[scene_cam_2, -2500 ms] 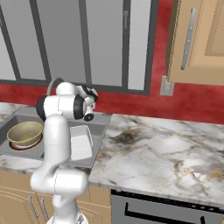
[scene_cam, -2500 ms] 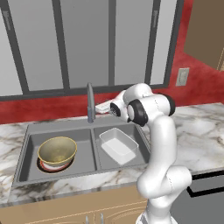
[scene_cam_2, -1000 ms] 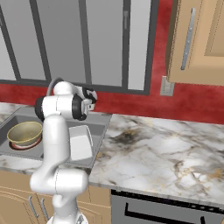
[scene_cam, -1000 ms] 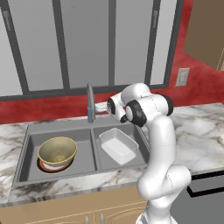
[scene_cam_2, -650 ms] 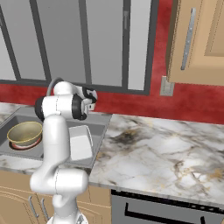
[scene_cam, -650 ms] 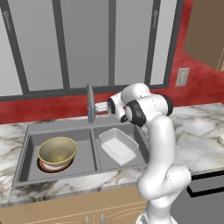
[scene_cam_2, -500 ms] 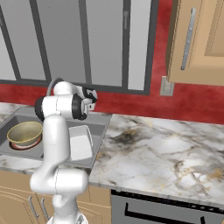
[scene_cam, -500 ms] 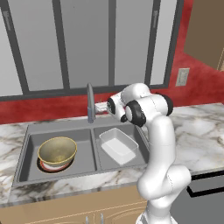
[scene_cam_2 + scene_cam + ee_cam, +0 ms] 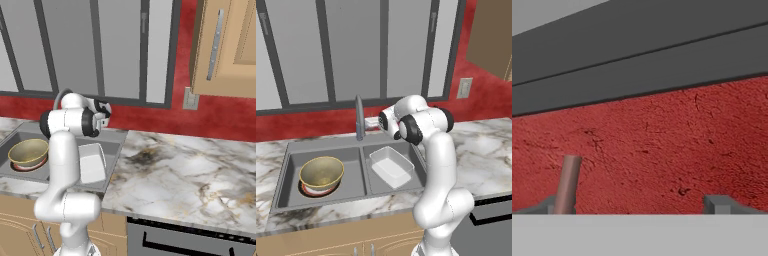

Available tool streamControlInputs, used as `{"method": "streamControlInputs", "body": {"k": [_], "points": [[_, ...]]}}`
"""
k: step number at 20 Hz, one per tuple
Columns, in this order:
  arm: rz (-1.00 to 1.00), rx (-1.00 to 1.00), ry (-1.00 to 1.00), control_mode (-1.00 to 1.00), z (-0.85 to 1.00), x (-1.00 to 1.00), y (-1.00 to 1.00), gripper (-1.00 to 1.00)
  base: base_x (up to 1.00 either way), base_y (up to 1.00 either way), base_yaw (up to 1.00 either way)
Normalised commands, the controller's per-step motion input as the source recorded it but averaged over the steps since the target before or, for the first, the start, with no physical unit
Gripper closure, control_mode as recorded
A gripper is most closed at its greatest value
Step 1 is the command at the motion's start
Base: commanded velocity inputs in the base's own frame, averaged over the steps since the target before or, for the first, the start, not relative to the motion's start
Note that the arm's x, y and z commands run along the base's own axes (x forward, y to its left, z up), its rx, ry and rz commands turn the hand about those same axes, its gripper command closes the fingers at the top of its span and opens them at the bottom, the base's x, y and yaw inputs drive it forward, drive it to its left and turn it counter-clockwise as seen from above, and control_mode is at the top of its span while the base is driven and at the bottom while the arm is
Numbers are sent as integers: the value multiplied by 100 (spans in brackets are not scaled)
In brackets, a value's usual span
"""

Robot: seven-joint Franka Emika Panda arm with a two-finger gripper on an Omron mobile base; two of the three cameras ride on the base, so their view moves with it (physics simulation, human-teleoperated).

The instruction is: Pick the bowl and tupperware and place them in the sink. Then turn on the water.

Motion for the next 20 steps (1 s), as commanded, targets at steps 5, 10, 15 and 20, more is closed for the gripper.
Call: {"method": "streamControlInputs", "body": {"k": [5,10,15,20], "points": [[-3,4,0,-100,-27,0,-39,-100,0,0,0],[-3,5,0,-100,-29,0,-42,-100,0,0,0],[-4,5,0,-100,-30,0,-49,-100,0,0,0],[-5,6,0,-100,-29,0,-50,-100,0,0,0]]}}
